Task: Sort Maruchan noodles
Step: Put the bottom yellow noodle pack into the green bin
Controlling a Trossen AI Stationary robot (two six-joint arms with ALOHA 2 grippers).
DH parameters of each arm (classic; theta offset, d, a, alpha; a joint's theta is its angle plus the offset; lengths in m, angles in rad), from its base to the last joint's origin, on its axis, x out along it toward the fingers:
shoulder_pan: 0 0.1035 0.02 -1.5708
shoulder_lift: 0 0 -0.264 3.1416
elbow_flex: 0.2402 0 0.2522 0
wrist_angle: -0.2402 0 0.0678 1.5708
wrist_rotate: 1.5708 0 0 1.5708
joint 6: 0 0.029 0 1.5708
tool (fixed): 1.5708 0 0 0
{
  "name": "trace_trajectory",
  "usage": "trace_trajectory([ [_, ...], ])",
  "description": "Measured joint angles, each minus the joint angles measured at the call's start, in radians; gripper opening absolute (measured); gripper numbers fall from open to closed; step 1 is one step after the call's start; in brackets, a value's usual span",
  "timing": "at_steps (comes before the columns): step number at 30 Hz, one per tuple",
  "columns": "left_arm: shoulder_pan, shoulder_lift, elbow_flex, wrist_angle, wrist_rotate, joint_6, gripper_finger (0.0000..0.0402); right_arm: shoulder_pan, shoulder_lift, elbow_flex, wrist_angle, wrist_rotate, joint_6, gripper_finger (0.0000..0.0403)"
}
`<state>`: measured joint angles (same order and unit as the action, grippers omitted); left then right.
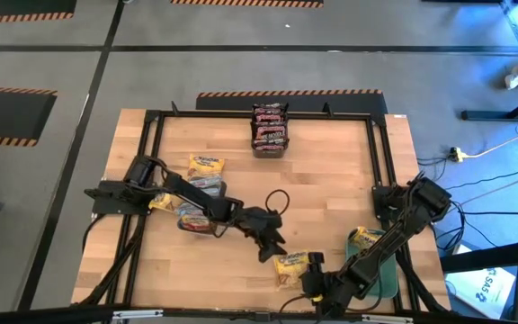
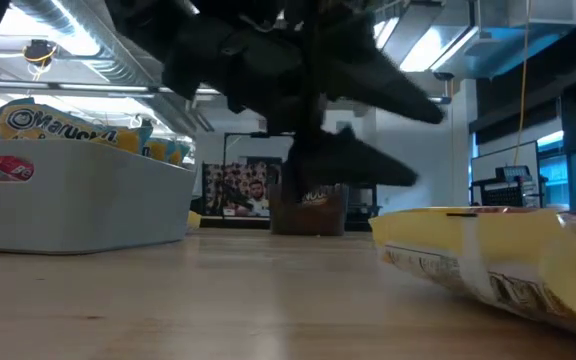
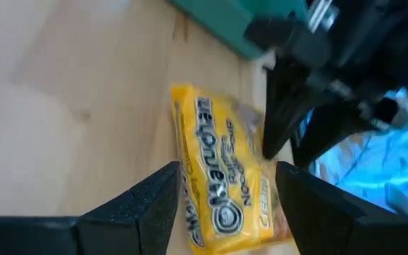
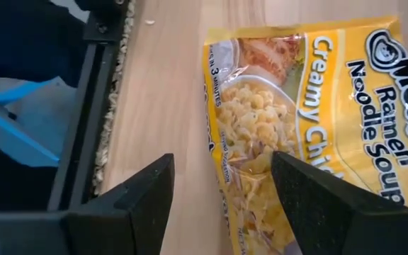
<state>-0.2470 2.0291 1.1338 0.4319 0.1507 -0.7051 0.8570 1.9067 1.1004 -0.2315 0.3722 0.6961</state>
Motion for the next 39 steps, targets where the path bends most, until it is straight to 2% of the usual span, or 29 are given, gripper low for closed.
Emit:
trace_trajectory([
  [3, 0.000, 0.032, 0.037, -0.052, 0.019, -0.019, 0.0243, 0.000, 0.009, 0.000, 0.006, 0.031, -0.015, 0.0241],
  [9, 0.007, 0.107, 0.083, -0.058, 0.056, -0.086, 0.0270, 0.000, 0.021, 0.000, 0.007, 0.058, -0.048, 0.0241],
  [16, 0.004, 0.142, 0.118, -0.062, 0.161, -0.142, 0.0268, 0.002, 0.037, 0.001, 0.009, 0.103, -0.080, 0.0241],
  [25, 0.002, 0.142, 0.118, -0.060, 0.200, -0.202, 0.0268, 0.003, 0.044, -0.001, 0.008, 0.170, -0.104, 0.0241],
  [33, 0.001, 0.142, 0.118, -0.050, 0.231, -0.208, 0.0268, 0.003, 0.044, -0.001, 0.002, 0.174, -0.106, 0.0241],
  [39, -0.003, 0.142, 0.118, -0.049, 0.344, -0.218, 0.0267, 0.004, 0.043, -0.001, 0.001, 0.162, -0.125, 0.0241],
])
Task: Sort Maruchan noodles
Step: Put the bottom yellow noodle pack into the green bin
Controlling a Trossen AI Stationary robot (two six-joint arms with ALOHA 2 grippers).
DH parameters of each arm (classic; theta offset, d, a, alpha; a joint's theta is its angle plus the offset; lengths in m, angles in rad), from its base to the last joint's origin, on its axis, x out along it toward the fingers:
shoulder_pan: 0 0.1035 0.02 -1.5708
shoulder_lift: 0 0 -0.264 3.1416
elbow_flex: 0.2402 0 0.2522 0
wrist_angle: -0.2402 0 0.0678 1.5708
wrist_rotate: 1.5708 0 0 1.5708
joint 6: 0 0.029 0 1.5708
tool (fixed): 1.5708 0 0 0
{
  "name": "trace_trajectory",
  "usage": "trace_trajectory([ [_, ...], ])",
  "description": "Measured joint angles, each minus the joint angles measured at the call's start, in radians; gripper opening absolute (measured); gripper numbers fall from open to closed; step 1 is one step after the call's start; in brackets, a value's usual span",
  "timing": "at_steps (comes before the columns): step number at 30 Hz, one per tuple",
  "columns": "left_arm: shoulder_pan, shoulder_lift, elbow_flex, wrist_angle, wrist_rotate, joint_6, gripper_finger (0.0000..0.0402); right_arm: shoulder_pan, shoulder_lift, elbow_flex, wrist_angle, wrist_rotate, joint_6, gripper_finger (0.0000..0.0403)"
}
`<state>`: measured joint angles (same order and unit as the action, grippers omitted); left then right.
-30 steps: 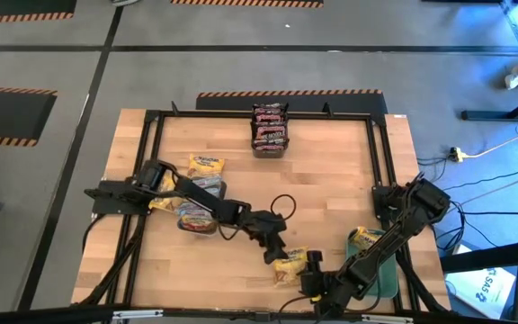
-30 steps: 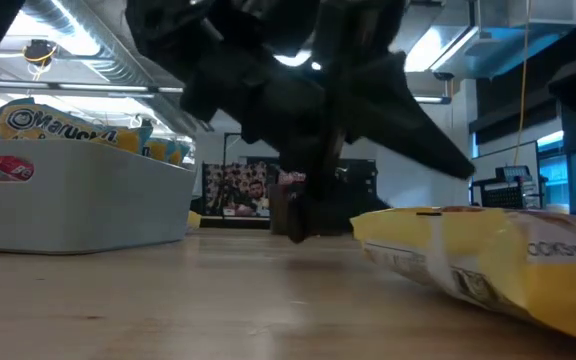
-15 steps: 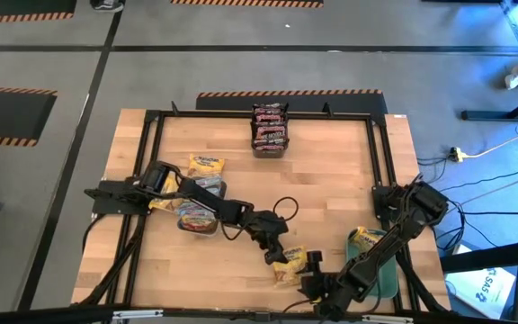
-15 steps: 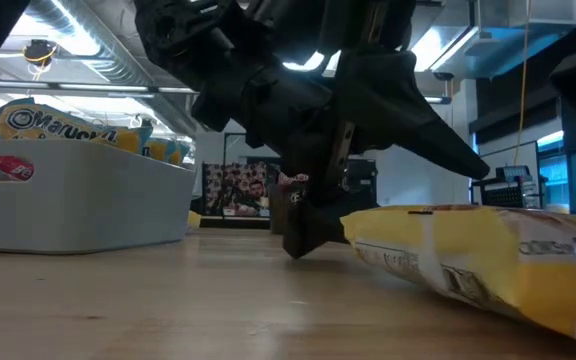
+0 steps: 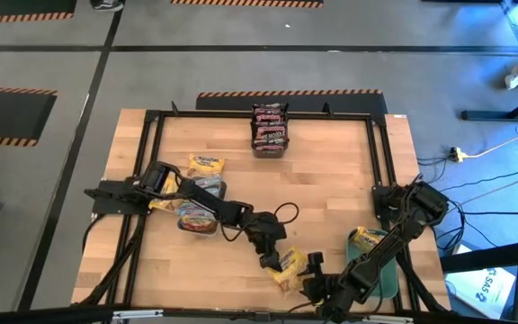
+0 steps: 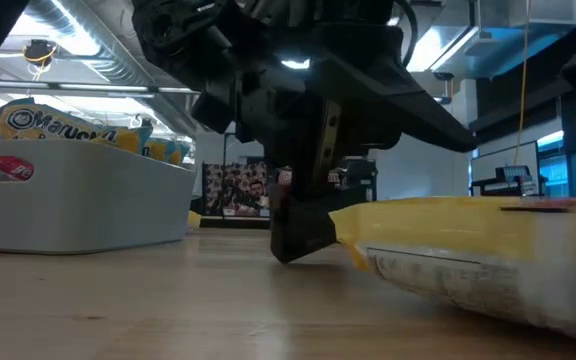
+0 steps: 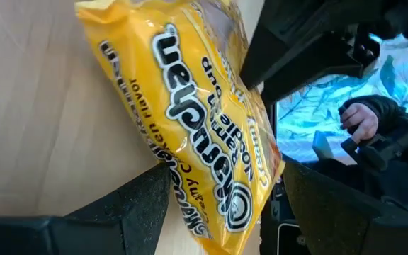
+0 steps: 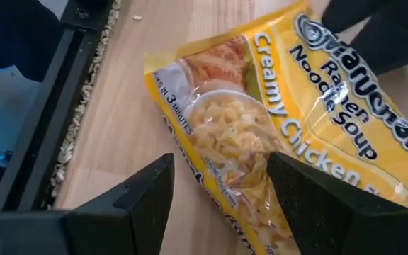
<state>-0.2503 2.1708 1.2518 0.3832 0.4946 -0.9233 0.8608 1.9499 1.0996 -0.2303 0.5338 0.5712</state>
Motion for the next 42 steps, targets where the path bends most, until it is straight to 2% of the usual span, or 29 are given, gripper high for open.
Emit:
trace_trajectory([
  [4, -0.001, 0.001, -0.001, 0.018, 0.000, -0.007, 0.0267, 0.000, 0.001, -0.001, -0.007, 0.048, -0.026, 0.0241],
  [11, -0.001, 0.002, -0.001, 0.019, -0.078, -0.013, 0.0267, -0.003, 0.004, -0.003, -0.002, 0.099, -0.026, 0.0241],
  [14, 0.000, 0.000, 0.002, -0.007, -0.136, -0.017, 0.0267, -0.004, 0.005, -0.002, -0.003, 0.131, -0.030, 0.0241],
  [18, 0.010, -0.004, 0.006, -0.064, -0.161, 0.003, 0.0267, -0.007, 0.005, 0.015, -0.016, 0.163, -0.050, 0.0241],
  [22, 0.020, -0.008, 0.006, -0.073, -0.120, 0.018, 0.0267, -0.009, 0.001, 0.070, -0.054, 0.154, -0.054, 0.0241],
  [26, 0.026, -0.024, 0.002, -0.106, -0.077, 0.033, 0.0267, -0.009, -0.025, 0.152, -0.233, 0.139, 0.010, 0.0241],
  [30, 0.019, -0.062, 0.002, -0.177, -0.095, 0.084, 0.0267, -0.008, -0.048, 0.207, -0.442, 0.105, 0.141, 0.0241],
  [33, 0.006, -0.101, 0.002, -0.247, -0.143, 0.119, 0.0267, -0.008, -0.049, 0.224, -0.510, 0.060, 0.240, 0.0241],
  [35, -0.010, -0.128, 0.002, -0.281, -0.185, 0.144, 0.0267, -0.019, -0.049, 0.213, -0.533, 0.011, 0.329, 0.0241],
  [38, -0.055, -0.157, 0.002, -0.301, -0.252, 0.193, 0.0267, -0.058, -0.049, 0.176, -0.538, -0.124, 0.459, 0.0241],
  [42, -0.139, -0.158, 0.002, -0.283, -0.374, 0.282, 0.0267, -0.117, -0.049, 0.153, -0.530, -0.229, 0.499, 0.0241],
])
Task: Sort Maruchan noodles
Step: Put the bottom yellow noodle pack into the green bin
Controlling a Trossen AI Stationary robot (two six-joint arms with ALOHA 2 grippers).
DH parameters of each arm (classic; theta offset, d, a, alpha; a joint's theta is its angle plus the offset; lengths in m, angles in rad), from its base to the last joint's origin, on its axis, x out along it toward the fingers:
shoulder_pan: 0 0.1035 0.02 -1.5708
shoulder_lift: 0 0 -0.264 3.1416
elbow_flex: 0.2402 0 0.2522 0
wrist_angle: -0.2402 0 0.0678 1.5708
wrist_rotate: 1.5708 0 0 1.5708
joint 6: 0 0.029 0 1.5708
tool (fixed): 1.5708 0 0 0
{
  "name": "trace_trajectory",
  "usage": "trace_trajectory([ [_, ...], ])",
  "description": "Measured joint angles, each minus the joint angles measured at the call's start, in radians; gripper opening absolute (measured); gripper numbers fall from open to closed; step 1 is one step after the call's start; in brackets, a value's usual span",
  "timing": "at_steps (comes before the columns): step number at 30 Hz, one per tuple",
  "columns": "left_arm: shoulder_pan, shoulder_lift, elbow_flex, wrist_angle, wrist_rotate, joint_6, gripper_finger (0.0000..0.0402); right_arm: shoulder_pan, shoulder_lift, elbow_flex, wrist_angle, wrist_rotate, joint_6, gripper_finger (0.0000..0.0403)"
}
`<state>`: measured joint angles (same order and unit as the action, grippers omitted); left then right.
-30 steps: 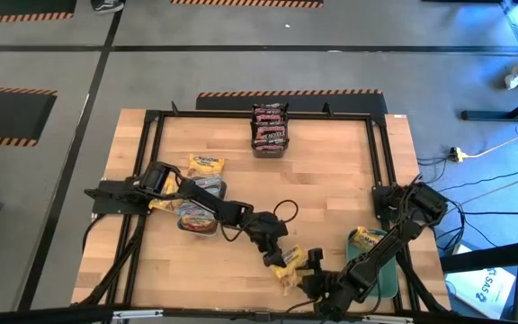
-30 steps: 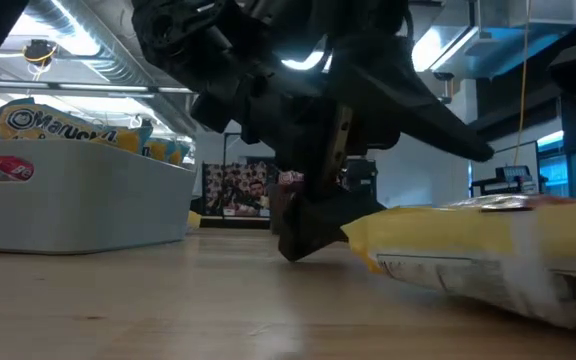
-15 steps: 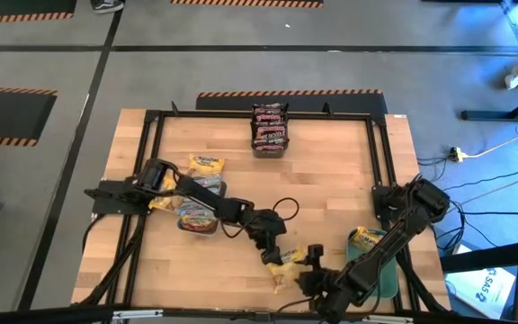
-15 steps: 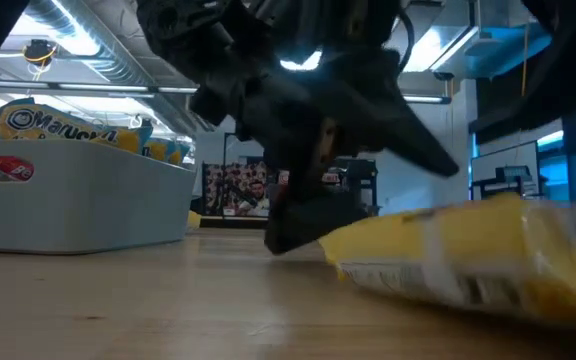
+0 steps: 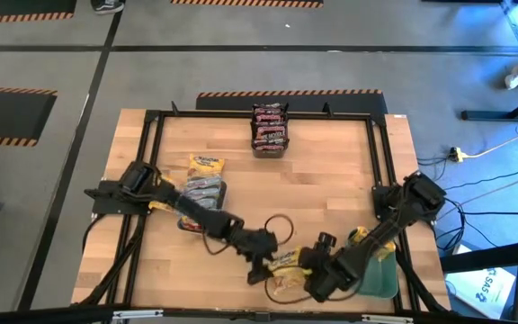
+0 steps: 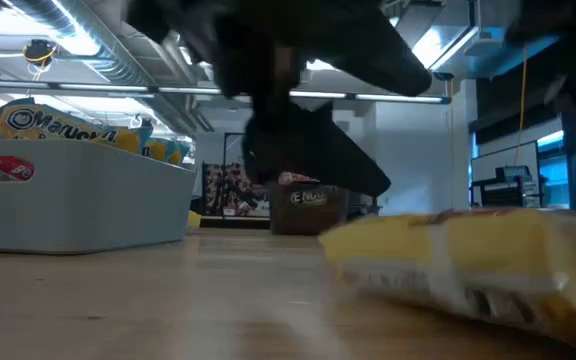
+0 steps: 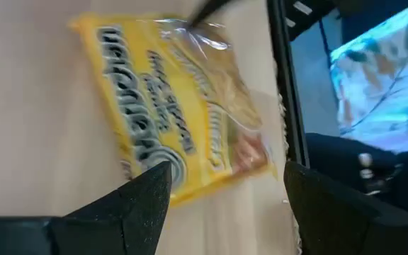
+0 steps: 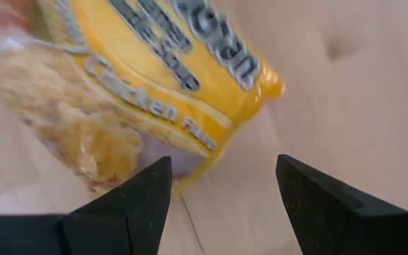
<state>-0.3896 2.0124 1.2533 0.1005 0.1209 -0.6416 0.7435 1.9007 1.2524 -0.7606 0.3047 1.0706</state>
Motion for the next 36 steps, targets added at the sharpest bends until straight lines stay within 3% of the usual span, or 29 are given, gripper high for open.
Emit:
trace_trajectory([
  [6, -0.104, 0.049, 0.000, 0.018, -0.239, 0.075, 0.0267, -0.069, 0.000, -0.003, 0.020, -0.187, -0.020, 0.0241],
  [11, -0.115, 0.076, 0.002, -0.007, -0.403, 0.101, 0.0267, -0.081, -0.001, -0.006, 0.105, -0.224, -0.020, 0.0241],
  [16, -0.068, 0.054, 0.003, -0.136, -0.527, 0.134, 0.0267, -0.094, -0.001, -0.006, 0.198, -0.227, -0.026, 0.0241],
  [21, -0.018, -0.002, -0.002, -0.257, -0.546, 0.195, 0.0267, -0.120, -0.001, 0.034, 0.131, -0.256, -0.043, 0.0241],
  [26, -0.049, -0.060, -0.002, -0.271, -0.512, 0.233, 0.0267, -0.158, -0.008, 0.095, -0.007, -0.293, -0.141, 0.0241],
  [31, -0.110, -0.074, -0.002, -0.262, -0.527, 0.221, 0.0267, -0.193, -0.075, 0.064, -0.184, -0.209, -0.220, 0.0241],
  [36, -0.154, -0.044, -0.006, -0.165, -0.593, 0.185, 0.0267, -0.263, -0.229, -0.049, -0.116, -0.120, -0.238, 0.0241],
])
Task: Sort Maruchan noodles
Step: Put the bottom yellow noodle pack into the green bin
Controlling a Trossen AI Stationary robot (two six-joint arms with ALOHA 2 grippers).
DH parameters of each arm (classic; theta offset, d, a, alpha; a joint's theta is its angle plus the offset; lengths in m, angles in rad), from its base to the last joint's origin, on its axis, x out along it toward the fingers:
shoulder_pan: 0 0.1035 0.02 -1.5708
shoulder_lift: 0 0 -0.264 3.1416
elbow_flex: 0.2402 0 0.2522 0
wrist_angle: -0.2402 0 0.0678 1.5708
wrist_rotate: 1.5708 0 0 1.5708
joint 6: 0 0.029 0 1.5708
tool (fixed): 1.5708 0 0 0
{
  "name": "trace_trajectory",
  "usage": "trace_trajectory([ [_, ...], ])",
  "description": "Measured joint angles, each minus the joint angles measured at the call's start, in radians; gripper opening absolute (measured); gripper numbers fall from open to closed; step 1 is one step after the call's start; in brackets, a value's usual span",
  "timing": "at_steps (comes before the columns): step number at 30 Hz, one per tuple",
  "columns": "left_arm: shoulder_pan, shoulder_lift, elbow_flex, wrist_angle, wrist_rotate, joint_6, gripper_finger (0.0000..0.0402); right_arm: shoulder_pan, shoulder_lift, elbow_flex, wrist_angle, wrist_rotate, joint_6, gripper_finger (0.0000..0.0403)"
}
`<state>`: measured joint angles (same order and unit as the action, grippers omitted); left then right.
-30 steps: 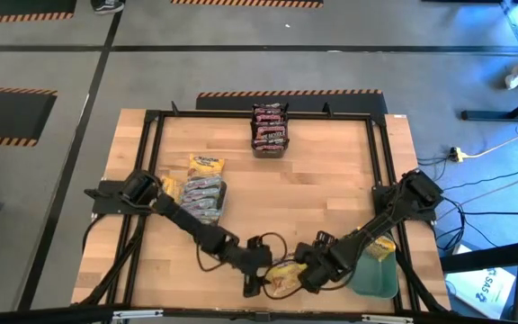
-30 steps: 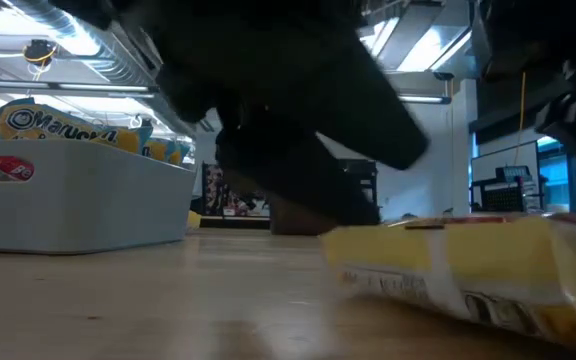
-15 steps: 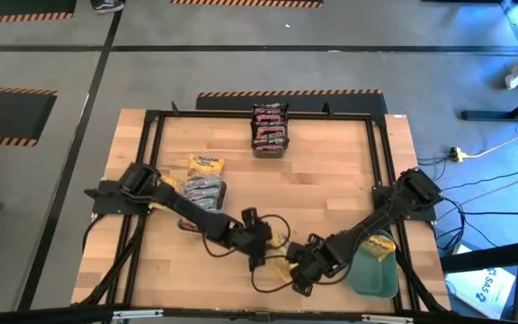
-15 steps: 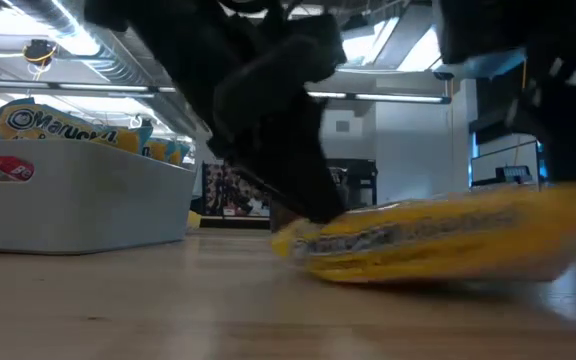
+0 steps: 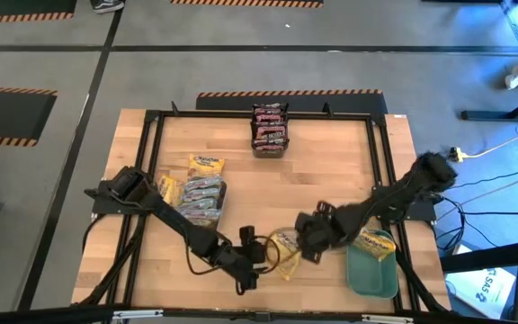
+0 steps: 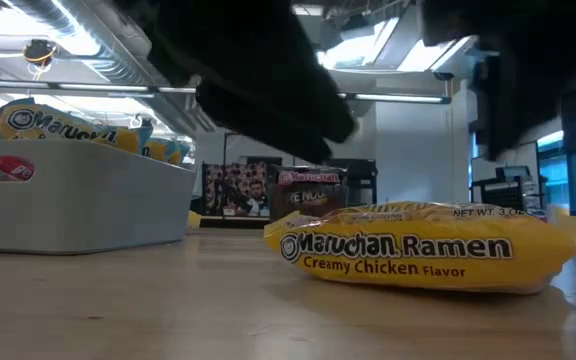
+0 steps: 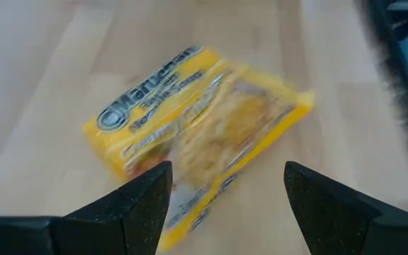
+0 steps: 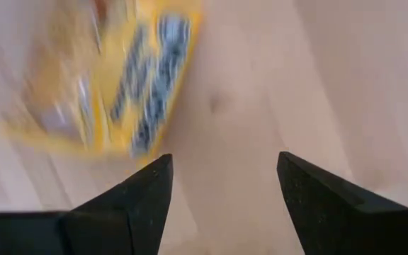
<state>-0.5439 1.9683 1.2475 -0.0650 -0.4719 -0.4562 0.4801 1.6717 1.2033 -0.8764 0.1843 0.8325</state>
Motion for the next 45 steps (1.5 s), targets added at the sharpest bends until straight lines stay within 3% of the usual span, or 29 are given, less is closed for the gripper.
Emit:
trace_trajectory([
  [3, -0.006, 0.023, -0.010, 0.055, -0.035, -0.008, 0.0267, -0.058, -0.104, -0.136, 0.233, -0.020, -0.016, 0.0241],
  [6, -0.006, 0.049, -0.009, 0.102, -0.033, -0.013, 0.0267, -0.124, -0.166, -0.294, 0.518, -0.139, 0.008, 0.0241],
  [9, -0.009, 0.083, -0.010, 0.152, -0.022, -0.008, 0.0267, -0.177, -0.176, -0.438, 0.766, -0.259, 0.089, 0.0241],
  [13, -0.013, 0.111, -0.010, 0.180, -0.007, -0.008, 0.0267, -0.200, -0.172, -0.566, 0.989, -0.309, 0.182, 0.0241],
  [29, -0.019, 0.165, -0.005, 0.192, -0.043, 0.025, 0.0267, -0.199, -0.146, -0.619, 1.086, -0.343, 0.236, 0.0241],
  [45, -0.019, 0.167, -0.008, 0.181, -0.050, 0.024, 0.0267, -0.198, 0.087, -0.614, 1.370, -0.512, 0.330, 0.0241],
])
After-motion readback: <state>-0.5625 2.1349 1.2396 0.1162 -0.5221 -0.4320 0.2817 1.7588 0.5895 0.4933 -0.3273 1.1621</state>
